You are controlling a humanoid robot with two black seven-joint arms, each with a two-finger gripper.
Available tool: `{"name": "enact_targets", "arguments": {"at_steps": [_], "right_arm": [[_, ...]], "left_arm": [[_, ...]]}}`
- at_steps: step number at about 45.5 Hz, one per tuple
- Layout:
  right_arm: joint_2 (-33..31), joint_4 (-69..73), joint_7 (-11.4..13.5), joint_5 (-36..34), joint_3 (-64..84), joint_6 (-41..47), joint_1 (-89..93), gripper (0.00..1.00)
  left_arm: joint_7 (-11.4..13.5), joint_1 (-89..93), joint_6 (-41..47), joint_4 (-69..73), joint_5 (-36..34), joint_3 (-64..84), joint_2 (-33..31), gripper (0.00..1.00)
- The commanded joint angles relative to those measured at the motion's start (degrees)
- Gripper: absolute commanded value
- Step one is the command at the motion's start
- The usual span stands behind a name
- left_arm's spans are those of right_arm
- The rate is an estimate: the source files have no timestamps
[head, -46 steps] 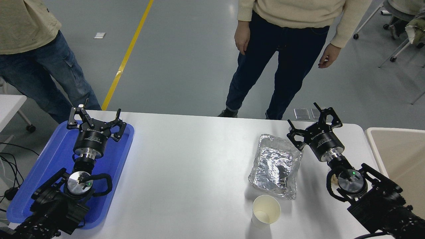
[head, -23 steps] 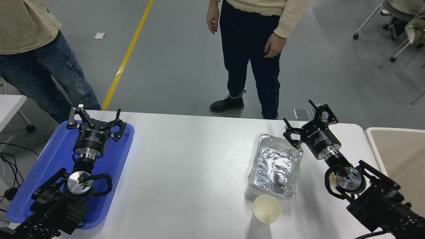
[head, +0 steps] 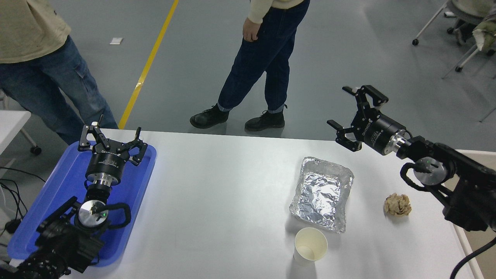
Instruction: Pick up paper cup place in dustbin
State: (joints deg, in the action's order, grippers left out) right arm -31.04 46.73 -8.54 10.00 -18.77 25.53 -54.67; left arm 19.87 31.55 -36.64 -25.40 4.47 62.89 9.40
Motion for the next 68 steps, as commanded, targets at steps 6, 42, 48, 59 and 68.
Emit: {"name": "enact_targets", "arguments": {"at_steps": [6,42,48,59,68], "right_arm": [[-7.8,6.7,0.5,5.7,37.5,0.1,-25.6,1.0],[2.0,45.0,-0.1,13.6,91.6,15.4,-83.5,1.0],[4.0,46.9,-0.1,13.0,92.0,19.5,-89.0,1.0],[9.1,48.2,-0.1,5.6,94.8,19.5,-96.1,1.0],[11.7,48.3,-0.2,2.5,95.8,19.5,-100.6,1.0]], "left_arm": [[0.0,0.0,0.0,0.0,-0.1,0.0,0.0,1.0],[0.0,0.0,-0.1,0.0,-0.1,0.0,0.1,1.0],[0.0,0.0,0.0,0.0,-0.1,0.0,0.1,1.0],[0.0,0.0,0.0,0.0,-0.1,0.0,0.1,1.0],[0.0,0.0,0.0,0.0,-0.1,0.0,0.1,1.0]]}}
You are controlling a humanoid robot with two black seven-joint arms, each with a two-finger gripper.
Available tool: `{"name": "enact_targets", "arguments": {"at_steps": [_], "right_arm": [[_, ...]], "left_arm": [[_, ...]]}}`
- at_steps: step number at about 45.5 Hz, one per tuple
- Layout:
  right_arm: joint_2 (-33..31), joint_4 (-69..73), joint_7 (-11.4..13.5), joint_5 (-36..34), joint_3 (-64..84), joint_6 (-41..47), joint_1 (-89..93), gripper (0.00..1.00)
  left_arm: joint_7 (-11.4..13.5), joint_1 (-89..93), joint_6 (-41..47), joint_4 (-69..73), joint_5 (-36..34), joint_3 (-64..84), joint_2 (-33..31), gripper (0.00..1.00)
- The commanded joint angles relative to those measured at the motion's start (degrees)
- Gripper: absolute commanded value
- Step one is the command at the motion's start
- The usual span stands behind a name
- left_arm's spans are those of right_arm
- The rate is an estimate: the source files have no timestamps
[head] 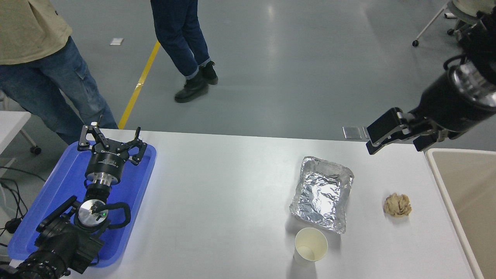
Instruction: Pick up paper cup place in dustbin
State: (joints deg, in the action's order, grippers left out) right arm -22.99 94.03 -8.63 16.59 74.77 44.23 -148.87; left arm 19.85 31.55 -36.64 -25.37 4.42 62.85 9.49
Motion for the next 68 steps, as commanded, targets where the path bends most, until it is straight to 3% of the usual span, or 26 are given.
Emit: {"name": "enact_targets", "arguments": {"at_steps": [1,12,36,53,68], "right_arm": [[3.9,1.0,-0.2,-4.4,2.4,0.8,-7.0,1.0],[6.0,1.9,-0.3,-8.1,3.5,0.8,-9.4,1.0],[5.2,2.0,-0.2,-8.7,3.5,0.8,-4.2,1.0],[5.3,0.9,-0.2,-7.8,-0.7,0.8,13.2,1.0],[9.0,-10.2,-0.1,-4.6,-11.3,-2.0,35.0,1.0]], "left_arm": [[0.0,0.0,0.0,0.0,0.0,0.0,0.0,1.0],[0.0,0.0,0.0,0.0,0.1,0.0,0.0,1.0],[0.1,-0.1,0.1,0.1,0.1,0.1,-0.1,1.0],[0.1,0.0,0.1,0.1,0.1,0.1,-0.1,1.0],[0.1,-0.1,0.1,0.0,0.1,0.1,-0.1,1.0]]}}
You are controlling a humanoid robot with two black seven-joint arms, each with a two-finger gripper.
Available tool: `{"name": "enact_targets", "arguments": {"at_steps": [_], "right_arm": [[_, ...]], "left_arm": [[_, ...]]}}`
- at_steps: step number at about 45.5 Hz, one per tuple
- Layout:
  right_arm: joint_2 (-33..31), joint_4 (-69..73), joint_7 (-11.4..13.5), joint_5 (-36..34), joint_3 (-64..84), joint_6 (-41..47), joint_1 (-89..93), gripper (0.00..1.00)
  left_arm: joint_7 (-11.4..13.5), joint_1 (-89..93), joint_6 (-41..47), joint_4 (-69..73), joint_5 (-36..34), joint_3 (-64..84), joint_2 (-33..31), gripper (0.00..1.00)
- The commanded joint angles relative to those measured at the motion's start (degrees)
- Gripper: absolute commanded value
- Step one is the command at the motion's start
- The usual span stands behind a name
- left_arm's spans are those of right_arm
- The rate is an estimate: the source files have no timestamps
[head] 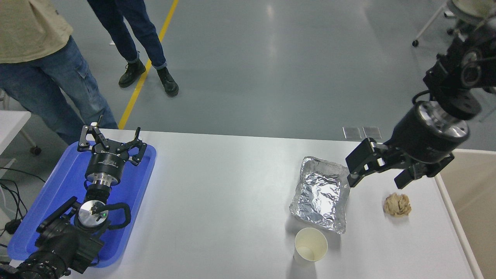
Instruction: Pick up paper cup place in dustbin
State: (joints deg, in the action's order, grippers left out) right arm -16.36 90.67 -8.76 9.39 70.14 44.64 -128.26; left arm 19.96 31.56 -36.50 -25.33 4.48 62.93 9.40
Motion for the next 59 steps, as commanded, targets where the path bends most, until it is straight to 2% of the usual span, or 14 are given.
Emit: {"name": "enact_targets", "arguments": {"at_steps": [1,15,59], "right_arm": [[2.5,-7.6,0.1,3.2,-7.5,-2.7,15.5,1.0],[2.1,-16.9,0.0,14.2,-10.6,-8.2,29.3,1.0],[0.9,-27.5,0.5,17.1,-20.8,-9.5,48.7,1.0]], "left_arm": [[0.0,-0.1,-0.1,-0.1,0.0,0.0,0.0,1.0],[0.0,0.0,-0.1,-0.1,0.0,0.0,0.0,1.0],[0.0,-0.1,-0.1,-0.1,0.0,0.0,0.0,1.0]]}}
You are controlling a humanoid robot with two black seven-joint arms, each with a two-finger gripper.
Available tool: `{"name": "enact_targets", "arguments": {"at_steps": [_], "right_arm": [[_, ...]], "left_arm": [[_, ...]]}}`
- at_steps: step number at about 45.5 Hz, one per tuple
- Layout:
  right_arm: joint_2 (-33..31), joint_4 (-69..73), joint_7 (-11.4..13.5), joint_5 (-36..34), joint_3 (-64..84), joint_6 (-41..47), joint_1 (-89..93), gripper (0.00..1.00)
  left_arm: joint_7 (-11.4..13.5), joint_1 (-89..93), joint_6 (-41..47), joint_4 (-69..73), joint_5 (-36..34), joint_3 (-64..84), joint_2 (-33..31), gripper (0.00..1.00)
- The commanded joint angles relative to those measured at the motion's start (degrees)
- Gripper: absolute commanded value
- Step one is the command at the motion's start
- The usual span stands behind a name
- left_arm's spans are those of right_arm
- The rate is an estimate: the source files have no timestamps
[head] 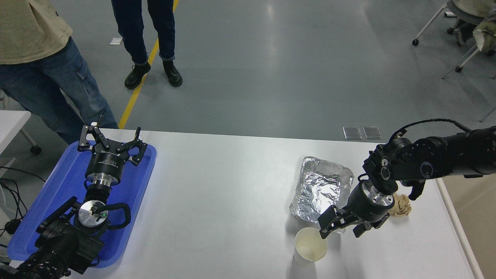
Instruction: Pick up paper cup place in dustbin
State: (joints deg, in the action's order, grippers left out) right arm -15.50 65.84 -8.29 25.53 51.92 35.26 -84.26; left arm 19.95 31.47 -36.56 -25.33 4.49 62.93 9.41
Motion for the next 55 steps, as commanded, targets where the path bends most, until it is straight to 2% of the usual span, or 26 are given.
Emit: {"name": "enact_targets", "arguments": {"at_steps": [1,13,16,19,20,24,31,32,33,38,55], "right_arm": [[0.0,-3.0,0.0,1.4,-2.9,-0.1,5.2,1.0],[0.2,-6.3,-0.1,2.9,-5.1,-0.7,9.5,0.99],[0.3,-6.4,-0.1,2.9,-5.3,-0.8,9.7,0.96],[0.5,-6.5,-0.2,2.9,-5.3,-0.8,9.9,0.89],[0.5,-6.5,-0.2,2.9,-5.3,-0.8,10.0,0.85],[0.6,-7.1,-0.5,2.9,-5.3,-0.6,10.1,0.54],[0.5,-7.2,-1.0,2.9,-5.3,-0.3,10.1,0.28],[0.5,-7.2,-1.2,3.0,-5.3,-0.2,10.0,0.18],[0.5,-7.1,-1.3,3.3,-5.2,-0.2,10.0,0.01],[0.5,-7.1,-1.5,6.4,-5.0,-0.2,9.8,0.0],[-0.7,-6.5,-1.5,6.0,-3.9,2.2,7.4,0.0]], "left_arm": [[0.0,0.0,0.0,0.0,0.0,0.0,0.0,1.0],[0.0,0.0,0.0,-0.1,0.0,0.0,0.0,1.0],[0.0,0.0,0.0,-0.1,0.0,0.0,0.1,1.0],[0.0,0.0,0.0,0.0,0.0,0.0,0.0,1.0],[0.0,0.0,0.0,-0.1,0.0,0.0,0.0,1.0],[0.0,0.0,0.0,0.0,0.0,0.0,0.0,1.0],[0.0,0.0,0.0,0.0,0.0,0.0,0.0,1.0],[0.0,0.0,0.0,0.0,0.0,0.0,0.0,1.0],[0.0,0.0,0.0,0.0,0.0,0.0,0.0,1.0],[0.0,0.0,0.0,0.0,0.0,0.0,0.0,1.0],[0.0,0.0,0.0,-0.1,0.0,0.0,0.0,1.0]]}}
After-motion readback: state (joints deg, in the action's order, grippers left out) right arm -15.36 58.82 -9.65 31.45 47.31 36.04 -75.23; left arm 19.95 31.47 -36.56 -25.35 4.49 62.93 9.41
